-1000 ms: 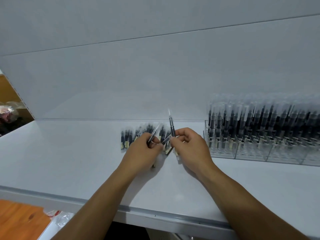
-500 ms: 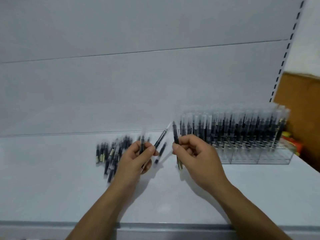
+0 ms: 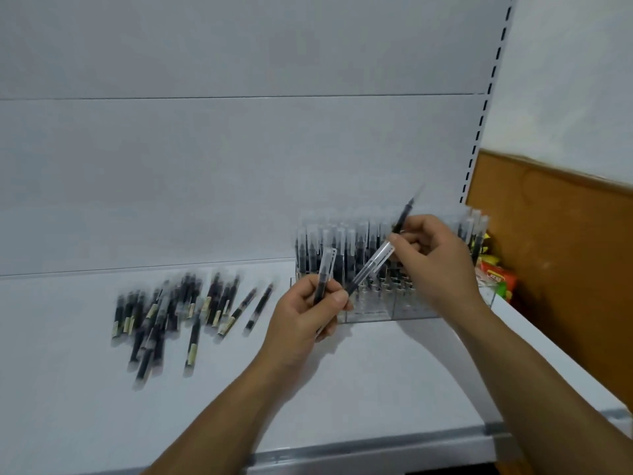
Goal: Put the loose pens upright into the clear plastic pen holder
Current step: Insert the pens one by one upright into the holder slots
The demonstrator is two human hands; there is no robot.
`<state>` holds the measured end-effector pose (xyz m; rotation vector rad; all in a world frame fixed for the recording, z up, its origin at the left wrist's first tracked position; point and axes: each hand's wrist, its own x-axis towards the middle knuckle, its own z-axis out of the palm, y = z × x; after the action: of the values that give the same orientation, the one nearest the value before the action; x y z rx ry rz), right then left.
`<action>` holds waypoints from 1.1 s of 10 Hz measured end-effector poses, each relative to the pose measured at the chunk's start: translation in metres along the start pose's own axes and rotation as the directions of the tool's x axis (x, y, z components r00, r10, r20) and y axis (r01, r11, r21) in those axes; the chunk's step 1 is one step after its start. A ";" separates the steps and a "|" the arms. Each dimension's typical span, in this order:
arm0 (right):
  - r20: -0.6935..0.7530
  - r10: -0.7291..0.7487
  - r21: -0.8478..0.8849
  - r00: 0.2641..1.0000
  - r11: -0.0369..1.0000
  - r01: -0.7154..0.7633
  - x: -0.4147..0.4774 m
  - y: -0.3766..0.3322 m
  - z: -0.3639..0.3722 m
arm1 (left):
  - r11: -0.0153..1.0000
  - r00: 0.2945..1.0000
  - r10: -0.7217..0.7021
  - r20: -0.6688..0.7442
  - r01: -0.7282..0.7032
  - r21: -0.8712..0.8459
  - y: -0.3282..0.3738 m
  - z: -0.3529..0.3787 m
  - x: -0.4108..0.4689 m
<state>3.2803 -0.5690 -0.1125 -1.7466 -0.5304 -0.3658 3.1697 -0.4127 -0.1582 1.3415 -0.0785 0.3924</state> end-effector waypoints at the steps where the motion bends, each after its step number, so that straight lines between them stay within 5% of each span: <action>1: 0.034 -0.009 -0.069 0.999 0.998 0.011 0.004 0.003 0.004 | 0.995 1.000 -0.017 -0.008 0.016 -0.099 -0.007 0.002 -0.001; 5: 0.284 0.037 -0.352 0.958 0.934 0.068 0.007 0.010 0.014 | 0.993 0.997 0.002 -0.081 -0.012 -0.120 -0.015 -0.006 -0.001; 10: 0.354 0.127 -0.501 0.927 0.863 0.074 0.006 0.008 0.016 | 0.993 0.996 0.007 -0.088 -0.018 -0.116 -0.014 -0.003 -0.001; 11: 0.260 0.103 -0.420 0.960 0.907 0.017 -0.003 0.012 0.010 | 0.994 0.996 0.005 -0.085 -0.014 -0.113 -0.015 -0.004 0.000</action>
<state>3.2836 -0.5617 -0.1262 -2.2447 -0.6452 -0.2117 3.1735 -0.4118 -0.1730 1.2117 -0.0358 0.4461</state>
